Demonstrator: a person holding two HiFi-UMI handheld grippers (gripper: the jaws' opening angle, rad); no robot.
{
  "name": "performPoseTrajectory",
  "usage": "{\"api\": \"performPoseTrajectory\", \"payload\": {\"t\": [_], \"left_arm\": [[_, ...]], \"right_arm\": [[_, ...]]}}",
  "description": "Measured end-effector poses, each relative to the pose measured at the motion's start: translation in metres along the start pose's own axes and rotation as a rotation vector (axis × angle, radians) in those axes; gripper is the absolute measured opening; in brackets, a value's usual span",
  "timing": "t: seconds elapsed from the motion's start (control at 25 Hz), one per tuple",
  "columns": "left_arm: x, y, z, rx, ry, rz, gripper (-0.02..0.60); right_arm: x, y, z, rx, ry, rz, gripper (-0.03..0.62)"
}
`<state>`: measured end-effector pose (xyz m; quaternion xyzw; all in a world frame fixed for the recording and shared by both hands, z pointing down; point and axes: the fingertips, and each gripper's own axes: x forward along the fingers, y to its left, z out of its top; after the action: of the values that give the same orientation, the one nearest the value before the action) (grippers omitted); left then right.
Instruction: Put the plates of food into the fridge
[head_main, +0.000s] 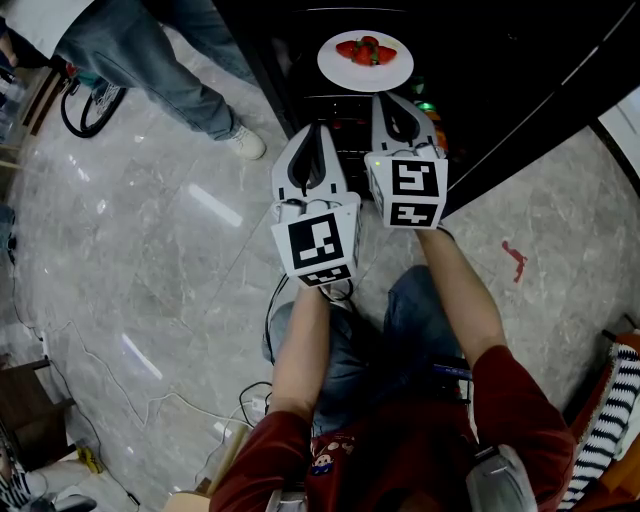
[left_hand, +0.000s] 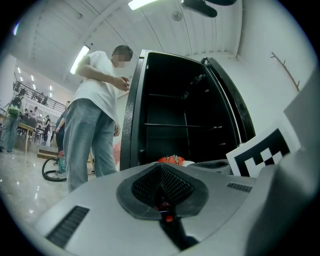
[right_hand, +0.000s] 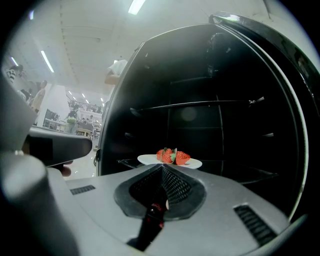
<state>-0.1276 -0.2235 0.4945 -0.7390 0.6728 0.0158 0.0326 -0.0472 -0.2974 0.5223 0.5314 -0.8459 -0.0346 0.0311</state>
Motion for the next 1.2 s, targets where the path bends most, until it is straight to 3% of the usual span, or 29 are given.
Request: {"api": "performPoseTrajectory", "payload": {"t": [1.2], "left_arm": [[-0.004, -0.010, 0.003, 0.012, -0.019, -0.020, 0.008]], "right_arm": [[-0.075, -0.011, 0.008, -0.020, -0.057, -0.016, 0.005]]}}
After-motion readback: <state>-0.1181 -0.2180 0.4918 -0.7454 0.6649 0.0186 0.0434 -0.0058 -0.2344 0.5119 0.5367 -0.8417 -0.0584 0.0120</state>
